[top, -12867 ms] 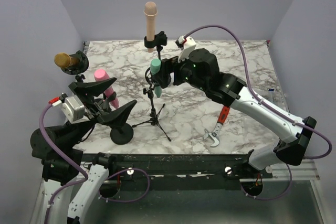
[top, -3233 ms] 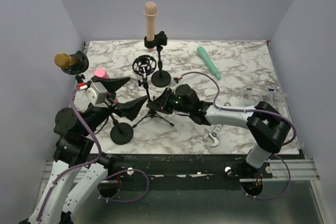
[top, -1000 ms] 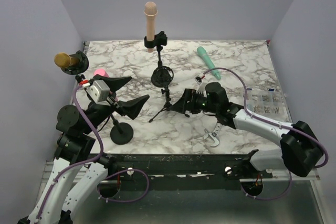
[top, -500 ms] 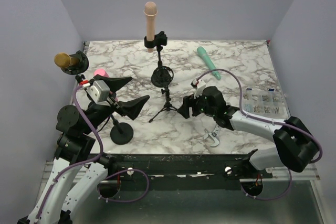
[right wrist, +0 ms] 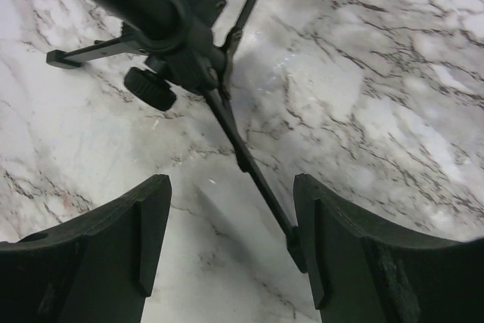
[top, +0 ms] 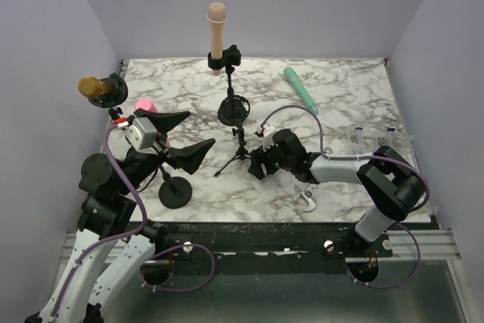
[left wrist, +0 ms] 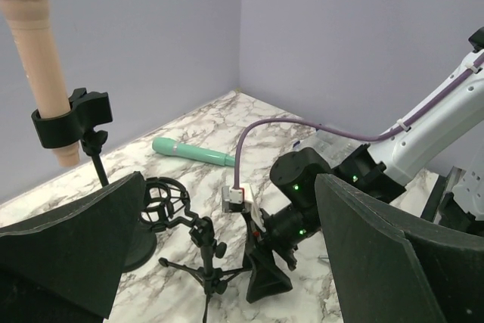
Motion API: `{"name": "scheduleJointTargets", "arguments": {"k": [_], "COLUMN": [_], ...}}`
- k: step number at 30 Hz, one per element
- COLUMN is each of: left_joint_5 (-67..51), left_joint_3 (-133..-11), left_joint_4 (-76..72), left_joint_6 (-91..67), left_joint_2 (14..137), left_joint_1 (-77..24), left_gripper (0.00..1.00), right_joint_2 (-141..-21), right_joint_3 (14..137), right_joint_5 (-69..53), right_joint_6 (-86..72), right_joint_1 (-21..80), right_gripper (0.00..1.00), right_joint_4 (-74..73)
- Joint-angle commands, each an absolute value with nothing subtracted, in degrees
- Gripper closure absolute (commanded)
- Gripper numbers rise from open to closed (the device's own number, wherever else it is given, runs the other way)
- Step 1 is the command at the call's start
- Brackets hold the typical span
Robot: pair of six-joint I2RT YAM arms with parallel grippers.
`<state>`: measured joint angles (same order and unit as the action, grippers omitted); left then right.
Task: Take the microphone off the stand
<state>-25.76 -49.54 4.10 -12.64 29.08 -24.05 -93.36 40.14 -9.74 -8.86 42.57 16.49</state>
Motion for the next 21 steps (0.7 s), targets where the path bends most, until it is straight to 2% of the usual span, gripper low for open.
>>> {"name": "scheduleJointTargets", "arguments": {"k": [1, 6, 11, 14, 21], "left_joint_5": [-26.6, -26.5, -26.4, -26.8, -26.2], "left_joint_3": [-51.1, -51.1, -51.1, -51.0, -50.8], "left_joint_4": [4.4, 4.4, 4.4, 4.2, 4.1], "left_joint_6": [-12.3, -12.1, -12.1, -12.2, -12.1], "left_joint_2": [28.3, 28.3, 28.6, 28.8, 29.0], "left_joint_1": [-24.4, -24.5, -24.5, -24.6, -25.0], "left_gripper": [0.01, 0.01, 0.02, 0.01, 0.01], "right_joint_2": [-95.6, -95.8, -96.8, -97.5, -98.6], "right_joint_3": [41.9, 40.2, 39.9, 39.8, 40.7], "right_joint_5": [-6.3, -1.0, -1.7, -3.6, -1.2], "right_joint_6": [-6.3, -8.0, -8.3, -7.8, -6.1], "right_joint_1": [45.1, 45.5, 45.7, 45.8, 50.0], "right_gripper": [0.31, 0.35, 0.43, 0.44, 0.63], "right_joint_4": [20.1, 23.2, 23.8, 24.8, 22.6]}}
